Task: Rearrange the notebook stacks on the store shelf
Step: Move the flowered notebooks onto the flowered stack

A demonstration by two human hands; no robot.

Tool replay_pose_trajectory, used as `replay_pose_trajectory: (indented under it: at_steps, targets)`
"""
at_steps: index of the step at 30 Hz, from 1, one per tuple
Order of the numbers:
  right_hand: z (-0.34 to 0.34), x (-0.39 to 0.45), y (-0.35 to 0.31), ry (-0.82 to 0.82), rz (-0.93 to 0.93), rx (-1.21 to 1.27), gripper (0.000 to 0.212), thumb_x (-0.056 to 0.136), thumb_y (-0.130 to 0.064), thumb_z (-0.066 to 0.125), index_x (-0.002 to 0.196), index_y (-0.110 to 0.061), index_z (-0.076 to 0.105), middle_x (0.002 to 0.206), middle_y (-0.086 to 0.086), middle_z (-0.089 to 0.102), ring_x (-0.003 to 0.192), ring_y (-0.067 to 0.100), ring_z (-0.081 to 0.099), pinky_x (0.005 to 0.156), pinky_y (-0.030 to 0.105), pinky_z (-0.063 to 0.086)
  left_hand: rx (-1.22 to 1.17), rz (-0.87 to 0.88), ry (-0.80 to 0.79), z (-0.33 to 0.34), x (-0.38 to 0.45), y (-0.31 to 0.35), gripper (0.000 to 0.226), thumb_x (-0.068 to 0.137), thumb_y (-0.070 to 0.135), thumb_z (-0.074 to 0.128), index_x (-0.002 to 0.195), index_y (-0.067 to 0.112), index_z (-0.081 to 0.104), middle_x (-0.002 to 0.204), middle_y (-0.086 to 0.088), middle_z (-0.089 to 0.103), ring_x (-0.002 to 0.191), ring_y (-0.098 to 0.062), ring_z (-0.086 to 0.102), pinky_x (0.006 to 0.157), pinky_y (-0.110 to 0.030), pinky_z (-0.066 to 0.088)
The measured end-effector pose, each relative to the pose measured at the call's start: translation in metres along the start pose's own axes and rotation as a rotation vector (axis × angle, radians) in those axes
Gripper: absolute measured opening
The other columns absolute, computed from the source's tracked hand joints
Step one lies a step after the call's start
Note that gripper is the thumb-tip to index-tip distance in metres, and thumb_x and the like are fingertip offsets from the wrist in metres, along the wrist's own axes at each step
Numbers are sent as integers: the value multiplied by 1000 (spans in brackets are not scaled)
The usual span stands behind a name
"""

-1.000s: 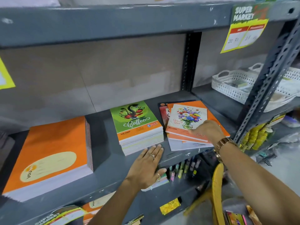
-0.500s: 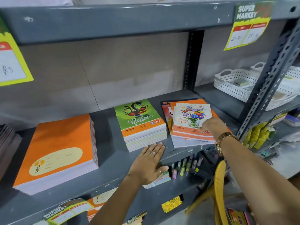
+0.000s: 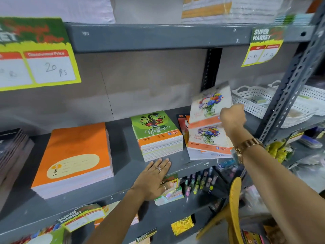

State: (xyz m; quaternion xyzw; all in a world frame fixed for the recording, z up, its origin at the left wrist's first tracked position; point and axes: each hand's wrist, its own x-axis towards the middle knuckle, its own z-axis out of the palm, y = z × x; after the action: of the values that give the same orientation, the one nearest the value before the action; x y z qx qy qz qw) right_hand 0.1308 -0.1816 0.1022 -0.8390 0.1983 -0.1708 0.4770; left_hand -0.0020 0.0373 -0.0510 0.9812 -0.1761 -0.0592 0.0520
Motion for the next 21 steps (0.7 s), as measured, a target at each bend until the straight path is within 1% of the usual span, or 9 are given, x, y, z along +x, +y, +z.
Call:
replay_pose_trajectory:
  at_steps: [2, 4, 6, 8, 10, 12, 15, 19, 21]
  targets:
    - [6, -1, -14, -74, -11, 105, 33, 87, -10, 46, 118, 1, 47, 123, 23, 56, 108, 37, 54, 87, 40, 44, -10, -6, 7, 0, -8, -4, 107, 57, 76, -19, 147, 19, -10, 159, 1, -9, 147, -19, -10, 112, -29, -15]
    - [15, -6, -27, -202, 3, 204, 8, 82, -12, 49, 87, -7, 53, 106, 17, 61, 87, 30, 58, 77, 40, 49, -13, -20, 18, 0, -16, -6, 107, 55, 75, -21, 147, 20, -11, 159, 1, -10, 147, -18, -11, 112, -29, -15]
    - [31, -17, -35, -361, 26, 253, 24, 86, -8, 50, 64, -14, 43, 83, 8, 54, 65, 20, 52, 62, 30, 47, -18, -27, 25, 0, -22, -9, 105, 57, 74, -19, 146, 20, -12, 158, 3, -13, 146, -18, -12, 112, -28, -15]
    - [48, -32, -39, -465, 79, 270, 28, 89, -3, 50, 64, -14, 43, 70, 5, 47, 55, 16, 45, 49, 27, 41, -24, -40, 40, 1, -27, -11, 100, 62, 73, -14, 146, 21, -12, 153, 7, -18, 146, -17, -13, 111, -27, -16]
    - [70, -48, -36, -527, 144, 316, 13, 90, 1, 51, 81, -7, 48, 68, 8, 48, 52, 21, 46, 44, 32, 39, -17, -70, 44, 1, -30, -11, 87, 77, 72, 2, 147, 22, -11, 155, 7, -16, 146, -16, -13, 111, -28, -16]
    - [90, -58, -29, -556, 140, 252, 10, 88, 1, 54, 95, -6, 52, 79, 14, 59, 51, 22, 49, 44, 33, 43, -24, -91, 31, 1, -33, -13, 75, 91, 59, 24, 147, 22, -9, 159, 3, -11, 146, -17, -13, 113, -29, -16]
    - [109, -62, -17, -530, 53, 1, 24, 85, -8, 61, 107, 2, 58, 108, 20, 67, 51, 25, 59, 50, 34, 55, -18, -87, 42, 3, -33, -14, 78, 92, 47, 40, 147, 22, -9, 159, 4, -9, 147, -17, -12, 112, -29, -17]
    - [111, -59, -14, -385, -175, -260, 31, 80, -17, 68, 105, 1, 60, 116, 21, 63, 99, 35, 62, 72, 33, 51, -7, -85, 43, 4, -32, -16, 80, 90, 46, 43, 147, 22, -8, 159, 4, -8, 147, -17, -11, 113, -30, -17]
    - [105, -55, -13, -304, -269, -341, 29, 80, -16, 66, 103, 1, 61, 116, 23, 60, 107, 38, 57, 72, 33, 46, -9, -91, 44, 3, -32, -16, 79, 91, 49, 41, 147, 22, -8, 159, 4, -8, 147, -18, -11, 114, -31, -15]
